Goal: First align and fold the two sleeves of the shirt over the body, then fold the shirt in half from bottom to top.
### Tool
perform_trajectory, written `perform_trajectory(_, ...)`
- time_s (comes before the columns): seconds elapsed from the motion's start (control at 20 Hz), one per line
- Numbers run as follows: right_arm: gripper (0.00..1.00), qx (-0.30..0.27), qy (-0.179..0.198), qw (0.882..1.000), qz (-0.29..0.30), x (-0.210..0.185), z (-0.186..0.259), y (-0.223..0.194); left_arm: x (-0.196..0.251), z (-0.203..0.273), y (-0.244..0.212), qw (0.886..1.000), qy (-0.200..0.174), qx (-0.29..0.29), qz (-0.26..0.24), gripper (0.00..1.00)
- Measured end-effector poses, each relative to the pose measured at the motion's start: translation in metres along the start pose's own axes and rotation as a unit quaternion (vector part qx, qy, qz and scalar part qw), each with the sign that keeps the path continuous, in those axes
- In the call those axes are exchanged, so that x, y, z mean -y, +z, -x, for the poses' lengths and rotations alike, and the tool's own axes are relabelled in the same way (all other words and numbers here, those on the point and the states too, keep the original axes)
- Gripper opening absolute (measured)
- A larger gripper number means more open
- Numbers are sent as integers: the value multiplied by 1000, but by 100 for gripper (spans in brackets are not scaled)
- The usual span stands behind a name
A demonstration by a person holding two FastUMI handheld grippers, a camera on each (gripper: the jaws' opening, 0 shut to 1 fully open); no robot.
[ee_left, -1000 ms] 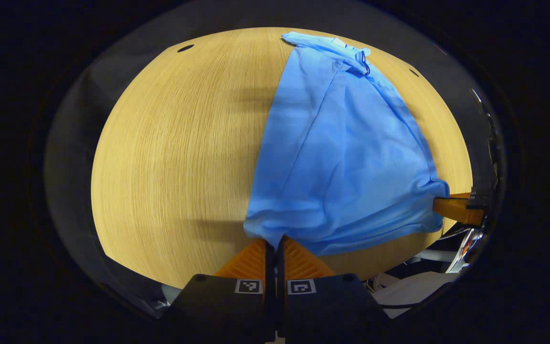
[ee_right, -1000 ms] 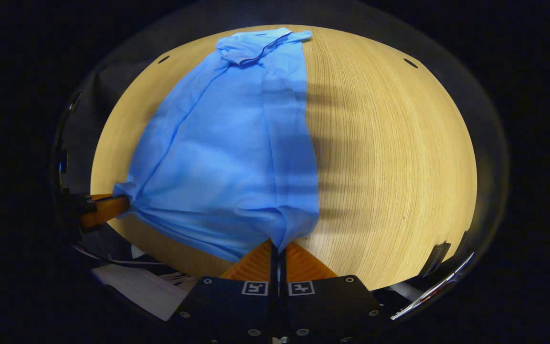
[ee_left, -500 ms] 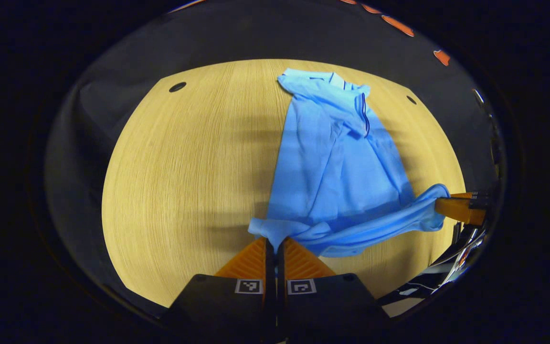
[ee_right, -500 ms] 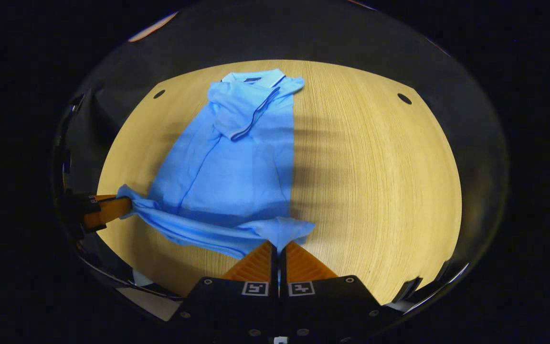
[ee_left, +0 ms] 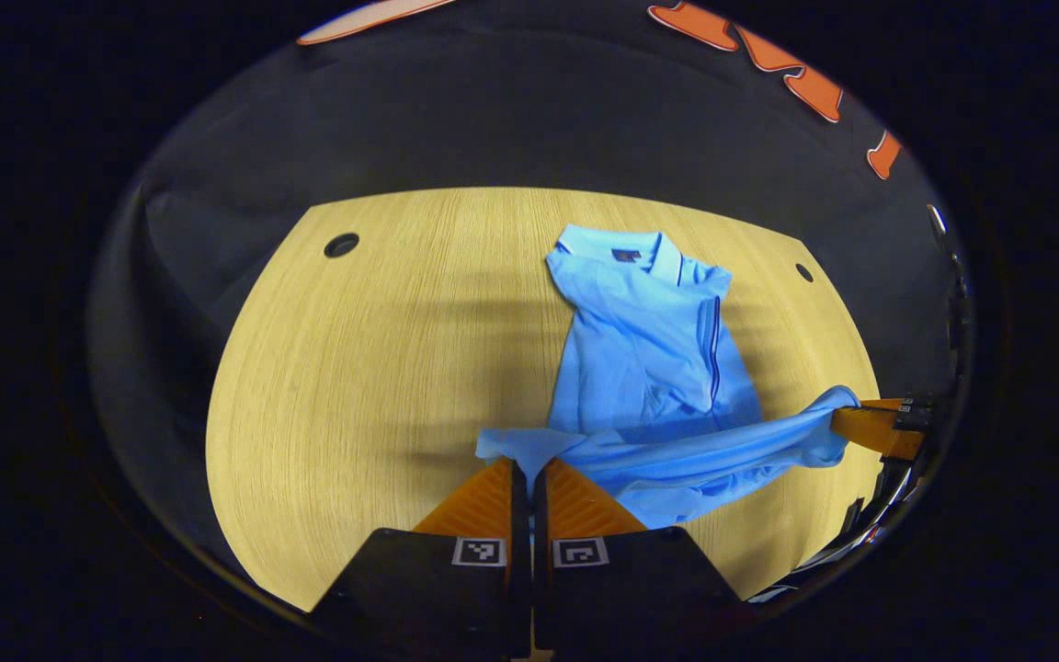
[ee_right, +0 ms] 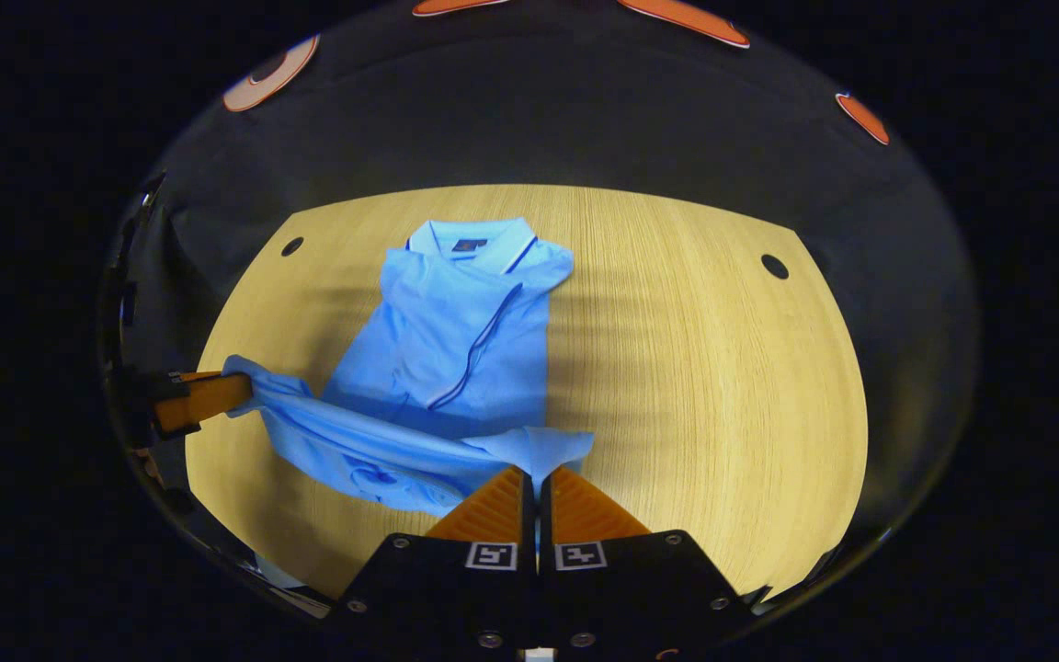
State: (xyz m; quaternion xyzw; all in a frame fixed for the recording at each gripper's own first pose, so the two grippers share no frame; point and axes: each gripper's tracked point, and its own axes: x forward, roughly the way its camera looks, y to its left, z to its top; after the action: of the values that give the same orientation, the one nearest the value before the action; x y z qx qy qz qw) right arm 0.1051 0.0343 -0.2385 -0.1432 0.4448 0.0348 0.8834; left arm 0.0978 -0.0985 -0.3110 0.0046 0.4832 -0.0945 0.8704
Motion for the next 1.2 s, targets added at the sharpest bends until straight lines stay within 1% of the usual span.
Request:
perform_trajectory(0.2, 1, 29, -6, 999, 14, 3, -10, 48, -4, -16, 44, 1000, 3, 21, 13, 5)
perform_trajectory(0.4, 1, 39, -11, 999, 18, 8, -28, 83, -7, -33, 89, 999, 5, 39, 18, 5)
perform_trajectory(0.5, 1, 45, -7, 999, 4, 8, -42, 101, -8, -44, 110, 999, 9, 44, 17, 5)
perform_trajectory(0.55, 1, 49, 2, 999, -10, 9, -49, 112, -8, -51, 120, 999, 8, 46, 19, 5)
perform_trajectory(0.65, 1, 54, 3, 998, -22, 15, -68, 127, -9, -67, 135, 999, 11, 47, 21, 5)
perform_trajectory(0.7, 1, 56, -8, 998, -21, 23, -78, 134, -12, -75, 142, 999, 14, 46, 21, 5)
perform_trajectory(0.75, 0, 57, -10, 998, -21, 27, -84, 140, -12, -84, 150, 998, 13, 50, 23, 5)
perform_trajectory(0.9, 1, 40, -5, 998, -46, 27, -112, 140, -14, -110, 164, 999, 21, 44, 18, 5)
perform_trajectory(1.0, 2, 40, -10, 997, -59, 32, -113, 144, -16, -122, 162, 999, 25, 34, 5, 5)
perform_trajectory(1.05, 2, 39, -14, 997, -65, 36, -112, 145, -16, -124, 159, 999, 28, 30, 0, 7)
perform_trajectory(1.1, 5, 36, -18, 997, -70, 39, -114, 144, -11, -130, 159, 999, 18, 28, 1, 8)
perform_trajectory(1.15, 8, 36, -28, 996, -72, 46, -114, 144, -12, -129, 159, 999, 20, 27, 0, 22)
perform_trajectory(1.2, 16, 36, -33, 996, -75, 51, -115, 143, -12, -130, 157, 999, 20, 30, 2, 30)
